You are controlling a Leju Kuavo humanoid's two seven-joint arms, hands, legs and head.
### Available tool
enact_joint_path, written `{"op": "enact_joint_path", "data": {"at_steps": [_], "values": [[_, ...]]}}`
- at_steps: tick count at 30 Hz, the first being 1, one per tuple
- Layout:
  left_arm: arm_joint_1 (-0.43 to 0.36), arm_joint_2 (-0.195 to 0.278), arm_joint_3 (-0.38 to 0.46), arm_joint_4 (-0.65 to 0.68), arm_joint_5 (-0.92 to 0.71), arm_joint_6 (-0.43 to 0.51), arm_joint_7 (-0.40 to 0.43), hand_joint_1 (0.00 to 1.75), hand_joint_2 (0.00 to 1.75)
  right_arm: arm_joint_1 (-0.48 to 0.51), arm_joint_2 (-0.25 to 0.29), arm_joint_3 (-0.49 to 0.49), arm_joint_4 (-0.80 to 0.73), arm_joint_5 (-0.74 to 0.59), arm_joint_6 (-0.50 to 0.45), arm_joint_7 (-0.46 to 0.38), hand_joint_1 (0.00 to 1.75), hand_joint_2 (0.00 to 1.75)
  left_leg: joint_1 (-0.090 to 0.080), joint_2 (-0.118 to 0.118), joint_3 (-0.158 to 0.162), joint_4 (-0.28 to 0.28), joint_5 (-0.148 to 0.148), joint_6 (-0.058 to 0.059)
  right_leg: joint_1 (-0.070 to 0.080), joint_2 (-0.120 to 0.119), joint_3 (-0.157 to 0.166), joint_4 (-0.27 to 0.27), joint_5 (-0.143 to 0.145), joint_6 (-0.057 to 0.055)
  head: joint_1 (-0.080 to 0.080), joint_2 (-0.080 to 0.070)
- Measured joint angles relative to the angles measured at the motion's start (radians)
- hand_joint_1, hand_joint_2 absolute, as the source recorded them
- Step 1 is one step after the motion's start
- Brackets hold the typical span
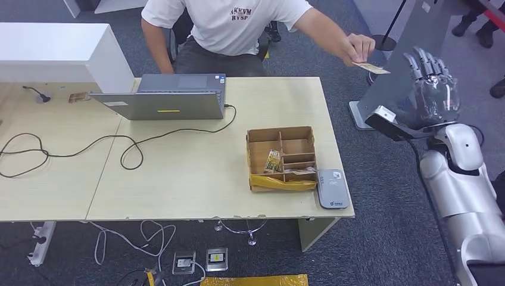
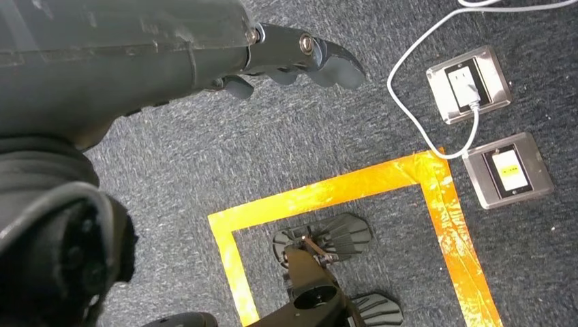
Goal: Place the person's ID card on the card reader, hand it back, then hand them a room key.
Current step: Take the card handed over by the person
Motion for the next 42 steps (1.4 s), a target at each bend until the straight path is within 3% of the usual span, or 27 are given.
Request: {"op": "enact_joint_path", "data": {"at_steps": [16, 19, 23, 42], "values": [[0.002, 0.0, 0.0, 0.0, 0.016, 0.0, -0.003, 0.0, 0.0, -0.111, 0.095, 0.125, 0.004, -0.019, 0.04, -0.02, 0.0, 1.75, 0.0, 0.0, 0.0, 0.0, 0.0, 0.0, 0.0, 0.0, 0.0, 0.0, 0.0, 0.0, 0.0, 0.0], [0.003, 0.002, 0.0, 0.0, 0.016, 0.0, -0.003, 0.0, 0.0, -0.122, 0.103, 0.138, 0.006, -0.024, 0.048, -0.019, 0.13, 1.75, 0.0, 0.0, 0.0, 0.0, 0.0, 0.0, 0.0, 0.0, -0.001, 0.0, 0.0, 0.0, 0.0, 0.0], [0.002, 0.003, 0.0, 0.0, 0.014, 0.0, -0.003, 0.0, 0.0, -0.132, 0.109, 0.152, 0.012, -0.036, 0.061, -0.017, 1.71, 1.75, 0.0, 0.0, 0.0, 0.0, 0.0, 0.0, 0.0, 0.0, -0.001, 0.0, 0.0, 0.0, 0.0, 0.0], [0.009, 0.005, 0.0, 0.0, 0.04, -0.006, -0.003, 0.0, 0.0, -0.154, 0.118, 0.206, 0.029, -0.06, 0.125, -0.014, 1.75, 1.75, 0.0, 0.0, 0.0, 0.0, 0.0, 0.0, 0.0, 0.001, -0.001, 0.0, 0.0, 0.0, 0.0, 0.0]]}}
